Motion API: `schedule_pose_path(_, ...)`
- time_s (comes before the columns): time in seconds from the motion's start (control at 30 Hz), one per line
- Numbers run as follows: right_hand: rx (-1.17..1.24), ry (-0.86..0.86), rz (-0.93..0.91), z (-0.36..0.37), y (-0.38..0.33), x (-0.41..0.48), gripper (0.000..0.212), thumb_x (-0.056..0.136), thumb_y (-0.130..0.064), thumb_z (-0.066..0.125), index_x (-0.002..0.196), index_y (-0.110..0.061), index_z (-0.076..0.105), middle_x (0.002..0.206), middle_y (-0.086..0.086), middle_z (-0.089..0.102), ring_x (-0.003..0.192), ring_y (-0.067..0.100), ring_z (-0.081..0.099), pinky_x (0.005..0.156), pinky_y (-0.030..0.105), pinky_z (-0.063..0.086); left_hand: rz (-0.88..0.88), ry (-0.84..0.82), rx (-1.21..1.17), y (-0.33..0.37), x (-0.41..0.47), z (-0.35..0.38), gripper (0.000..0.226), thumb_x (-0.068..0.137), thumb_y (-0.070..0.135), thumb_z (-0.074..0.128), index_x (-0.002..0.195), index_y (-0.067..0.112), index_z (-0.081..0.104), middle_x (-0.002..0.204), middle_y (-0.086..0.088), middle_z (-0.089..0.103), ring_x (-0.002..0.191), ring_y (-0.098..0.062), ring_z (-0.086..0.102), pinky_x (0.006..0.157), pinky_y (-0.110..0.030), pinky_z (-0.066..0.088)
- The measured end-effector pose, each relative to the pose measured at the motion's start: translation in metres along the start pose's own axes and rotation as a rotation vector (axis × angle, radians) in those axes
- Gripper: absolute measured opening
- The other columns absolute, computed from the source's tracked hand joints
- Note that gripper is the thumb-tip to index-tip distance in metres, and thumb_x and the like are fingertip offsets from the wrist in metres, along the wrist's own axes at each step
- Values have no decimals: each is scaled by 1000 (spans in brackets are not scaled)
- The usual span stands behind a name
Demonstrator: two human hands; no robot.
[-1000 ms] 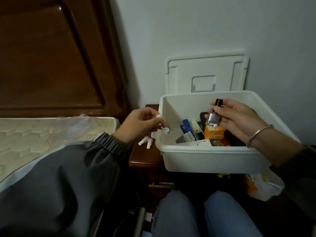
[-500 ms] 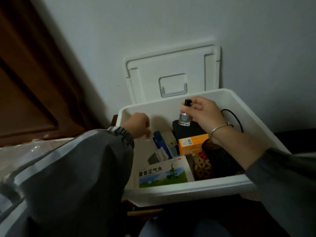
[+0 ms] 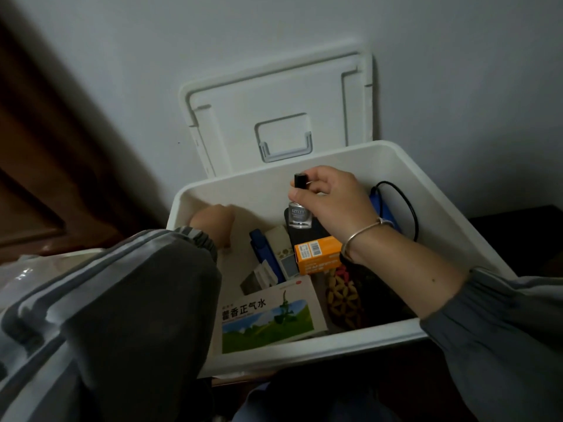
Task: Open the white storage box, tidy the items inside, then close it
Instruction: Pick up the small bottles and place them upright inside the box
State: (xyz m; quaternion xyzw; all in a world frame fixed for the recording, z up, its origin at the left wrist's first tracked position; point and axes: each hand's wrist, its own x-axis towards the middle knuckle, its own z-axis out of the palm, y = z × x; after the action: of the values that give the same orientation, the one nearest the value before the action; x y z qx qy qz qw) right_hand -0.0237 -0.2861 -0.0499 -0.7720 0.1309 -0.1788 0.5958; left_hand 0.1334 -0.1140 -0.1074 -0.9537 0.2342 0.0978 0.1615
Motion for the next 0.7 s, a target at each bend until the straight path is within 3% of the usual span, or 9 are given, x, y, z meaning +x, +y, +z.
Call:
schedule_pose_path(0.17,-27,-2,-13,-1,1,0,24,83,-21,66,106,-14,65,86,-7,65,83,5,62,68,11,45,5,42,100,0,2,4,39,75,24,76,106,5,62,105,-12,64,95,-28,64,70,-31,46)
schedule_pose_path(0.47,-82,3,-20,-1,9,2,25,83,-22,67,107,-16,65,81,-12,63,77,-3,58,64,10,42,2,62,257,2,-11,-12,28,81,25,70,104,10,63,106,-8,64,98,-26,64,75,-31,49)
schedule_pose_path(0.57,-107,-9,-18,0,9,2,23,83,-22,67,105,-16,65,79,-13,64,79,1,61,68,14,47,58,242,185,-10,-31,-31,22,88,25,57,104,12,64,108,-8,64,102,-27,61,83,-34,48)
schedule_pose_path(0.63,-93,-14,-9,2,10,1,22,82,-22,68,103,-16,66,83,-6,68,81,6,64,69,17,49,122,401,63,-27,-48,-38,28,89,26,52,110,12,64,112,-9,61,104,-28,57,81,-35,44)
schedule_pose_path(0.7,-44,-56,16,8,9,-1,20,81,-21,69,101,-17,66,88,-2,71,82,8,66,72,19,50,150,525,-64,-47,-65,-36,35,88,26,54,120,10,60,122,-10,56,109,-30,51,87,-40,44)
